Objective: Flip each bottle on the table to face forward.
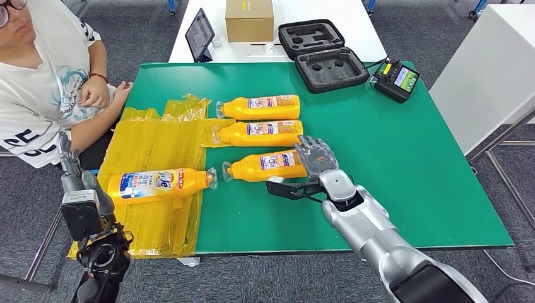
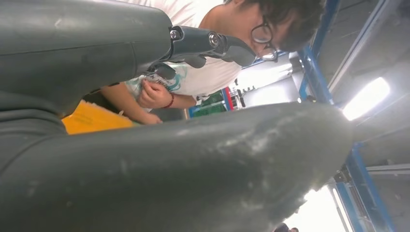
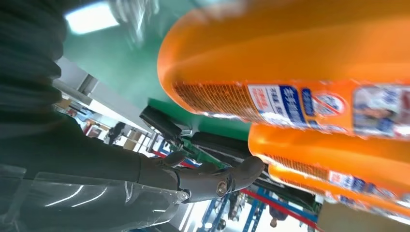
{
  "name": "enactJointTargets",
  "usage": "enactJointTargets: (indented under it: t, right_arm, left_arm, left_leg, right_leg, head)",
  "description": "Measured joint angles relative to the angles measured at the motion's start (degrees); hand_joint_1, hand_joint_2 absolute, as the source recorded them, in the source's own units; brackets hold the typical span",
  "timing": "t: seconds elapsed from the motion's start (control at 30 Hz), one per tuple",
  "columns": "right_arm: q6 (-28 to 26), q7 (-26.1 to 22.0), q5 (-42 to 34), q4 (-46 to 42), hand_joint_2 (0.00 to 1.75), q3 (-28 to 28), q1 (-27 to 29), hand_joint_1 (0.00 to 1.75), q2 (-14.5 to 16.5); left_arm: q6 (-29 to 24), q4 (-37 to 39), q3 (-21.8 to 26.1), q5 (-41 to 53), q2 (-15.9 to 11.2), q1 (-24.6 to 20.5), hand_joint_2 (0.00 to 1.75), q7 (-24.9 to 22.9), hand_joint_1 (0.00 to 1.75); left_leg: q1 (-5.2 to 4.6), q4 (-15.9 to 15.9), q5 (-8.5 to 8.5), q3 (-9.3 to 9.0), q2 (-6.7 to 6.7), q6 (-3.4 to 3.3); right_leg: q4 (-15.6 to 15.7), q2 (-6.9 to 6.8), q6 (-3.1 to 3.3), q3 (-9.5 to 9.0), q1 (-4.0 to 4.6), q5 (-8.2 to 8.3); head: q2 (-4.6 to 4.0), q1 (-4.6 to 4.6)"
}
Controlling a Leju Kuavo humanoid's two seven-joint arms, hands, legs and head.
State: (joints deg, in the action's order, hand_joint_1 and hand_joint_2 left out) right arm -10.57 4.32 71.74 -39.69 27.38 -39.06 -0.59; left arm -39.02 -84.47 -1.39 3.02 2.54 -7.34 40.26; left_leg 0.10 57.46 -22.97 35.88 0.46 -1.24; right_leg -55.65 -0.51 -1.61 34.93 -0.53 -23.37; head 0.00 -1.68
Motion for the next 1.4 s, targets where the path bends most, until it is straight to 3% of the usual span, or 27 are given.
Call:
enactJointTargets:
  t: [0.5,0.8,1.4]
  right_arm:
    - [4.47,-3.60,-2.13,14.01,1.75,-1.82,-6.19,0.00,4.13]
    - [7.08,-4.56,-2.25,17.03,1.75,-1.97,-7.67,0.00,6.58]
    - [7.03,-6.62,-5.08,19.21,1.75,-3.56,-8.33,0.00,7.81]
  left_arm:
    - [0.80,1.59,-0.26,-1.14,1.67,-1.13,0.00,0.00,0.00]
    - [1.65,3.00,-0.25,-1.38,2.34,-1.70,0.00,0.00,0.00]
    - [3.27,5.63,-0.25,-1.45,3.33,-4.02,0.00,0.00,0.00]
  left_leg:
    - [0.00,0.00,0.00,0.00,0.01,0.00]
    - [0.00,0.00,0.00,-0.01,0.01,0.00]
    - [0.00,0.01,0.01,-0.02,0.01,0.00]
  right_leg:
    - [0.00,0.00,-0.01,0.01,0.00,0.00]
    - [0.00,0.01,0.00,0.01,0.00,0.00]
    - [0.00,0.02,-0.01,0.01,0.00,0.01]
  head:
    - [0.00,-0.01]
    - [0.00,-0.01]
    - [0.00,-0.01]
